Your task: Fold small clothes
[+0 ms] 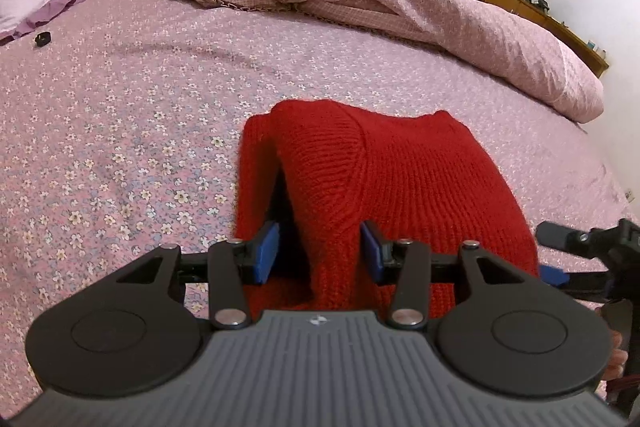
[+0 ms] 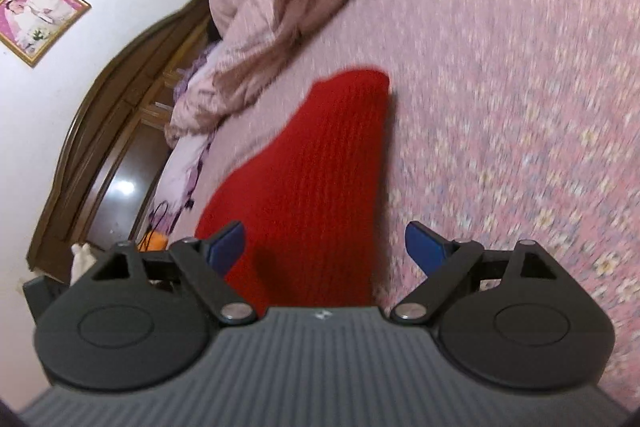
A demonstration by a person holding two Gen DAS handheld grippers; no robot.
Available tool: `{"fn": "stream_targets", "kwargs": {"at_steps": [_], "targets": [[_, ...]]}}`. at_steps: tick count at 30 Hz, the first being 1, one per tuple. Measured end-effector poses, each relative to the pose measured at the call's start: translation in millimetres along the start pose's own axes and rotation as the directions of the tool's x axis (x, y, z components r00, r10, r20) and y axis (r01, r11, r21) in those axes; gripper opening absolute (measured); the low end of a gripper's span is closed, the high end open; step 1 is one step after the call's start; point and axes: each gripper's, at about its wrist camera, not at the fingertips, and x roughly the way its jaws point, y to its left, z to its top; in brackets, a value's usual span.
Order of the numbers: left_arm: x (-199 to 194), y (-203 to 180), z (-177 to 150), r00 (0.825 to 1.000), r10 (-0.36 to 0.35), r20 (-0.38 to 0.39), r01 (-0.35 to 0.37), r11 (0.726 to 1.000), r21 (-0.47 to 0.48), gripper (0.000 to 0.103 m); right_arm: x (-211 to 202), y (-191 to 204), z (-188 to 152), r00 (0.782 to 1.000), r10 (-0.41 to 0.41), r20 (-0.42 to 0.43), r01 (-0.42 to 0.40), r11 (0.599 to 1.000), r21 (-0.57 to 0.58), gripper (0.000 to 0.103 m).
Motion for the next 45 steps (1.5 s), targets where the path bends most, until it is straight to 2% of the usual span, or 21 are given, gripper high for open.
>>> {"fn": "stream_targets", "kwargs": {"at_steps": [3,6,9,10,11,14,18,21,24,29,31,33,36,38,40,42,45], "targets": [[1.5,1.6,-0.1,1.0,0.005,-0.004,-0.005,1.0,0.001,0.052,12.2,-9.9,-3.8,0.996,0.057,-0.065,-0.053,0.997,0.062,0.089],[3.0,6.9,-1.3,1.0,0.003,-0.009,-0.003,1.0,-0.014,0.053,31.1,-14.4,-6.6,0.983,0.146,-0.115,-0.132,0.984,0.124,0.09],[4.4,11.8,-2.9,1.0,0.002,-0.01,-0.002,1.0,-0.029,0.053,43.6,-5.3,-9.0,0.981,0.154,-0.119,-0.144,0.985,0.09,0.09],[4.4,13.2,-3.5,1.0,0.004,-0.006,-0.005,0.999,-0.034,0.053,45.5,-0.8,-9.8,0.982,0.151,-0.113,-0.144,0.987,0.07,0.085],[4.2,14.2,-4.2,1.0,0.005,-0.003,-0.005,0.999,-0.036,0.053,45.5,3.8,-11.6,0.984,0.149,-0.098,-0.145,0.988,0.051,0.074],[4.3,17.1,-6.2,1.0,-0.025,0.004,0.025,0.998,-0.049,0.053,34.2,14.9,-15.8,0.986,0.162,-0.029,-0.161,0.986,0.045,0.058],[2.8,11.3,-9.6,0.996,-0.084,0.015,0.084,0.996,-0.036,0.053,10.9,38.9,-19.4,0.981,0.191,0.039,-0.19,0.981,-0.029,0.053],[2.3,2.8,-11.1,0.989,-0.148,0.007,0.149,0.988,-0.039,0.053,-8.3,48.3,-18.1,0.979,0.185,0.091,-0.179,0.982,-0.067,0.052],[6.2,-15.5,-12.7,0.98,-0.2,-0.01,0.2,0.98,-0.013,0.053,-32.3,43.6,-16.2,0.976,0.158,0.148,-0.149,0.986,-0.076,0.051],[16.4,-62.5,-17.4,0.971,-0.235,-0.046,0.238,0.968,0.085,0.053,-71.4,19.4,-21.9,0.971,0.062,0.229,-0.054,0.998,-0.038,0.051],[19.2,-80.8,-20.6,0.974,-0.221,-0.057,0.227,0.965,0.135,0.053,-79.0,6.2,-29.6,0.968,0.028,0.251,-0.027,1.0,-0.006,0.052],[20.1,-92.1,-23.7,0.978,-0.201,-0.057,0.208,0.962,0.177,0.053,-80.6,-11.1,-35.7,0.975,-0.013,0.222,0.004,0.999,0.039,0.054],[18.4,-97.7,-25.1,0.977,-0.205,-0.066,0.213,0.961,0.176,0.053,-76.0,-32.6,-44.2,0.977,-0.083,0.196,0.066,0.994,0.091,0.059],[13.5,-99.2,-25.9,0.979,-0.194,-0.065,0.203,0.964,0.174,0.053,-75.1,-40.1,-45.2,0.975,-0.099,0.2,0.079,0.992,0.103,0.063],[6.9,-100.8,-26.2,0.983,-0.172,-0.059,0.18,0.966,0.184,0.053,-75.8,-36.2,-45.7,0.973,-0.11,0.201,0.095,0.992,0.085,0.066],[-2.8,-100.7,-27.9,0.986,-0.161,-0.051,0.168,0.966,0.196,0.053,-77.5,-25.3,-44.0,0.967,-0.149,0.206,0.144,0.989,0.038,0.067],[-16.9,-100.1,-33.2,0.99,-0.132,-0.041,0.138,0.966,0.219,0.053,-83.6,-5.6,-46.8,0.946,-0.223,0.237,0.234,0.972,-0.018,0.068]]}}
